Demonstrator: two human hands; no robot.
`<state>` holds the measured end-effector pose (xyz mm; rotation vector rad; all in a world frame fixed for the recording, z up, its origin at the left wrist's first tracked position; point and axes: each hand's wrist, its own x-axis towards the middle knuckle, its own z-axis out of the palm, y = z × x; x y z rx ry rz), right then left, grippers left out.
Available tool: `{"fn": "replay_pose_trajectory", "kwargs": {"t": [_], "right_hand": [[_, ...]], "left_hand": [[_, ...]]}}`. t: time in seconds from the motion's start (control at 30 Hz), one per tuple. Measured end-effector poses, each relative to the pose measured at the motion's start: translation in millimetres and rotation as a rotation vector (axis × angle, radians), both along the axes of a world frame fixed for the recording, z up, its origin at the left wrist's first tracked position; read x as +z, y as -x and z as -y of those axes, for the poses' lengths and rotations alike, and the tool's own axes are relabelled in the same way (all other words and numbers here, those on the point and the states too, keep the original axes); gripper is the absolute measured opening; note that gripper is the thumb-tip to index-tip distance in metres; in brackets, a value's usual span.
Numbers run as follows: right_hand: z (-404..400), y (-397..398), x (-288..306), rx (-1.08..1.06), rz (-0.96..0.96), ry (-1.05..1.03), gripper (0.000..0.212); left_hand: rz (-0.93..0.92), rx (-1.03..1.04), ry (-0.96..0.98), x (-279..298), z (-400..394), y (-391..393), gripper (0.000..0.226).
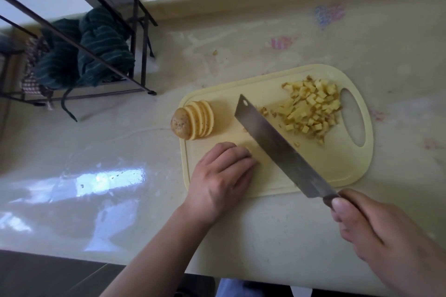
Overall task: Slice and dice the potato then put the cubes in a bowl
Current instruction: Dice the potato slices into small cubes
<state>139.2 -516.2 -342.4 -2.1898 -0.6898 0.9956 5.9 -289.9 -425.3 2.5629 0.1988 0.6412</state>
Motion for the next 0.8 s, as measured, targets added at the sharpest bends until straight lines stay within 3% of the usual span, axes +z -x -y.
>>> {"fn": "replay_pose_trajectory", "kwargs": {"t": [0.13,0.37,0.47,0.6,0.8], "right_hand": [[0.5,-27.5,-2.4,-0.126,-0.077,-0.023,0.079],[0.8,-42.0,-6.7,-0.088,-0.205,-0.064,0.067],[2.7,-39.1,-1.2,-0.039,-0.163,-0.083,0.071],[6.5,-37.3,12.1,0.054,-0.036,-0.091,0.051],[9.9,-41.9,35.9,0.129,0.064,-0.059,0.043]], "left_hand": [[-0.004,0.086,0.042,2.5,2.6,4.2,0.004],[-0.057,0.125,0.028,4.0,4.3,0.8,0.015],[-0.052,0.104,0.019,0.2,8.1,-10.0,0.015],[-0.035,0.092,0.020,-3.3,10.6,-35.6,0.013],[-0.062,0.080,0.052,-2.4,16.6,-82.3,0.024]]}}
